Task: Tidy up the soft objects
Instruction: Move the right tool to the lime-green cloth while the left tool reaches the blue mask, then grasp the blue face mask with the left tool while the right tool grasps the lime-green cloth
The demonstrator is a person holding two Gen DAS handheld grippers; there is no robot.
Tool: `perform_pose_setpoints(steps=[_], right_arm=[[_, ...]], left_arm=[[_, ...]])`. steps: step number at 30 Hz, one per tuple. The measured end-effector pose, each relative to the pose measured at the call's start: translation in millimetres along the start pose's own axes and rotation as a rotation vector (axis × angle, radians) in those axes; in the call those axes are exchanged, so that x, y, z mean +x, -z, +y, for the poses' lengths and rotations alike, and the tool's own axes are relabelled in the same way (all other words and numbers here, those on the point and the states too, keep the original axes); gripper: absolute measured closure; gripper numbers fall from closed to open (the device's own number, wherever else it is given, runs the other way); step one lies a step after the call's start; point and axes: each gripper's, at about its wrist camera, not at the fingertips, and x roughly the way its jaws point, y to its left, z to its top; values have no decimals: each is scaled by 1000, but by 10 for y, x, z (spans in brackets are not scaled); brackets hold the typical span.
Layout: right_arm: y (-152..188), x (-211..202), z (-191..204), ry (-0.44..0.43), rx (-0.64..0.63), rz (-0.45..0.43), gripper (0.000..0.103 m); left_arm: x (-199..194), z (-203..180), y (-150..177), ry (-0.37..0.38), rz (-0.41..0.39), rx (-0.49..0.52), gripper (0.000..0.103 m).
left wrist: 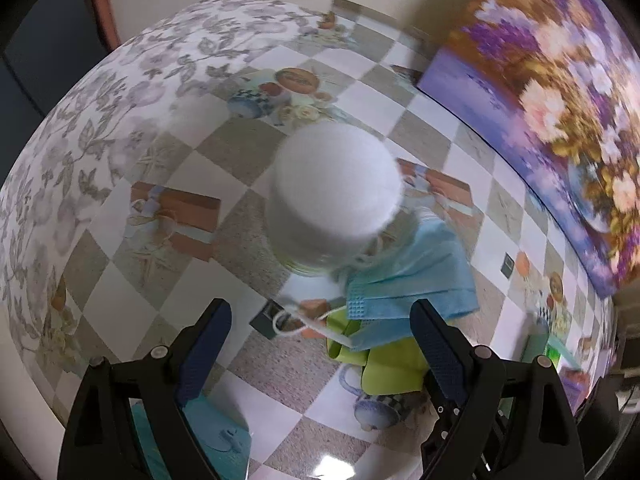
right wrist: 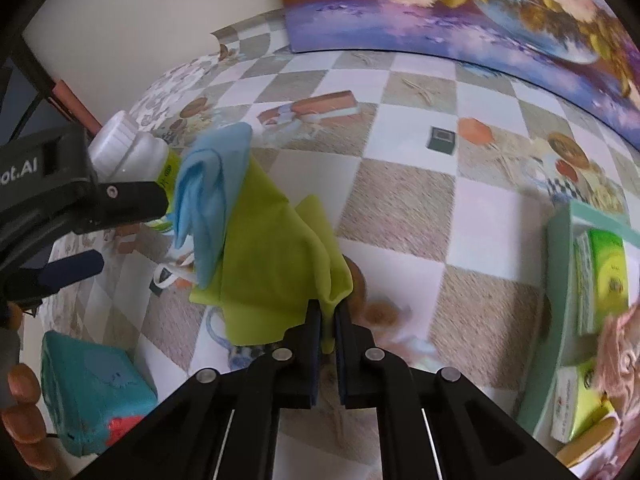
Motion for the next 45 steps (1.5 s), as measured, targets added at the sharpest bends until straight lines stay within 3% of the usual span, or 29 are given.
perform_pose_setpoints(steps=[10, 22, 25, 30, 33, 36, 45], right_arm=[[160, -138, -311, 7, 82, 37, 96], [239, -206, -549, -33, 166, 52, 96], [245, -214, -556, -35, 166, 53, 96], [249, -208, -562, -41, 172, 54, 96], [251, -214, -560, -40, 170, 55, 96], [252, -218, -559, -38, 168, 56, 96], [239, -261, -565, -33, 170, 45, 97]], left_arm=[[91, -393, 160, 26, 52, 181, 12], [270, -741, 315, 93, 40, 294, 12], [318, -774, 339, 78, 32, 307, 26], [380, -767, 356, 69, 35, 309, 65], [339, -763, 356, 76, 19, 312, 80], [288, -767, 348, 78, 6, 312, 87], [94, -758, 273, 84, -40, 299, 89]])
